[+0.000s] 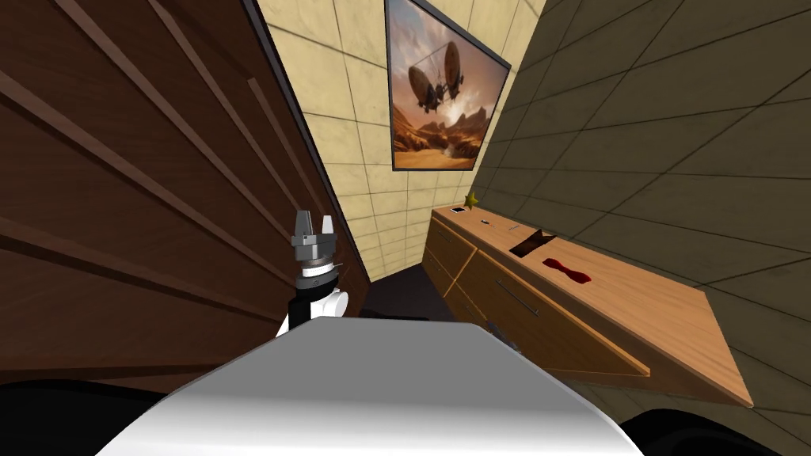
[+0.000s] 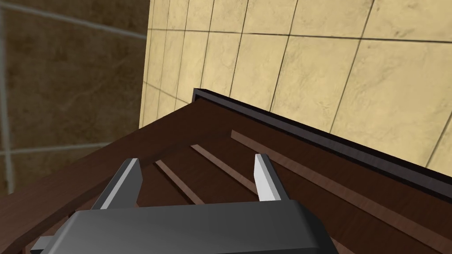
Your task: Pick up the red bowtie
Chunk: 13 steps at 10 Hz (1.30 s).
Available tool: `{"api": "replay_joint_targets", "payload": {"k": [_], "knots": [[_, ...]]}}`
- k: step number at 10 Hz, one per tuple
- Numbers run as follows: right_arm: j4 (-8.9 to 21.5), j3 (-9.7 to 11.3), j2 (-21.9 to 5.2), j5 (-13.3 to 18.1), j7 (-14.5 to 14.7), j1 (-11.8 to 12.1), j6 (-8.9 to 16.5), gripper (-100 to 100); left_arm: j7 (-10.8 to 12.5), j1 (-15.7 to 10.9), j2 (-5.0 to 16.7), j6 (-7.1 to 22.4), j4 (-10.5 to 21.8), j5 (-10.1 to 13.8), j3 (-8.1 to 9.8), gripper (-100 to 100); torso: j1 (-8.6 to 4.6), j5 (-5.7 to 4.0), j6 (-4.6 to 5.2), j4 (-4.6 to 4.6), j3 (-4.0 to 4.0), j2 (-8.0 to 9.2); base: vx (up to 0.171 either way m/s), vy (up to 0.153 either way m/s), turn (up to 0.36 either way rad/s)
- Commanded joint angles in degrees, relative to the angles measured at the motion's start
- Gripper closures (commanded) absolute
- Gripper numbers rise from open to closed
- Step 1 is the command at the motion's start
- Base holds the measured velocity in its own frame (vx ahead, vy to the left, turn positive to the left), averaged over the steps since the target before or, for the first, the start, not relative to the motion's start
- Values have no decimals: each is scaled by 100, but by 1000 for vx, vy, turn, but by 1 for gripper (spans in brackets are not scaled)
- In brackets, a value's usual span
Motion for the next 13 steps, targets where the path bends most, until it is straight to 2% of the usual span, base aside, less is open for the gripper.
{"api": "replay_joint_targets", "payload": {"k": [1, 2, 3, 4, 5, 6, 7, 8, 9, 12, 13], "knots": [[286, 18, -270, 47, -21, 286, -142, -100, 0, 0, 0, 0, 0, 0, 0, 0, 0, 0, 0, 0, 0, 0, 52, 157, 33], [400, 18, -270, 47, -21, 397, -142, -100, 0, 0, 0, 0, 0, 0, 0, 0, 6, 1, 0, -2, -6, -10, 47, 127, 14], [643, 26, -497, 81, -49, 558, -215, -100, 0, 0, 0, 0, 0, 0, 0, 0, -2, -1, 0, -3, -6, -11, 37, 119, 49], [726, 26, -530, 81, -49, 667, -215, -100, 0, 0, 0, 0, 0, 0, 0, 0, -6, -1, -1, -3, -6, -9, 24, 96, 16], [897, 29, -749, 115, -65, 901, -296, -100, 0, 0, 0, 0, 0, 0, 0, 0, -15, -2, 0, -2, -3, -5, 36, 140, 48], [1057, 29, -797, 115, -65, 931, -296, -100, 0, 0, 0, 0, 0, 0, 0, 0, -3, -1, -1, -2, -4, -8, 34, 115, 15], [1267, 28, -1035, 150, -69, 1189, -386, -100, 0, 0, 0, 0, 0, 0, 0, 0, -9, -1, 0, -2, -4, -7, 27, 108, 49], [1392, 28, -1069, 150, -69, 1189, -386, -100, 0, 0, 0, 0, 0, 0, 0, 0, -12, -2, -2, -2, -4, -6, 20, 82, 22], [1557, 22, -1324, 186, -60, 1438, -484, -100, 0, 0, 1, 0, 0, 0, 1, 0, -20, -4, -1, -1, -2, -3, 23, 92, 53], [1729, 22, -1346, 186, -60, 1438, -484, -100, 0, 0, 1, 0, 0, 0, 1, 0, -41, -9, -1, 0, 0, 0, 11, 32, 7], [1951, 12, -1625, 221, -38, 1678, -590, -100, 0, 0, 1, 0, 0, 0, 1, 0, -52, -12, -3, 2, 1, 2, 18, 37, 60]]}}
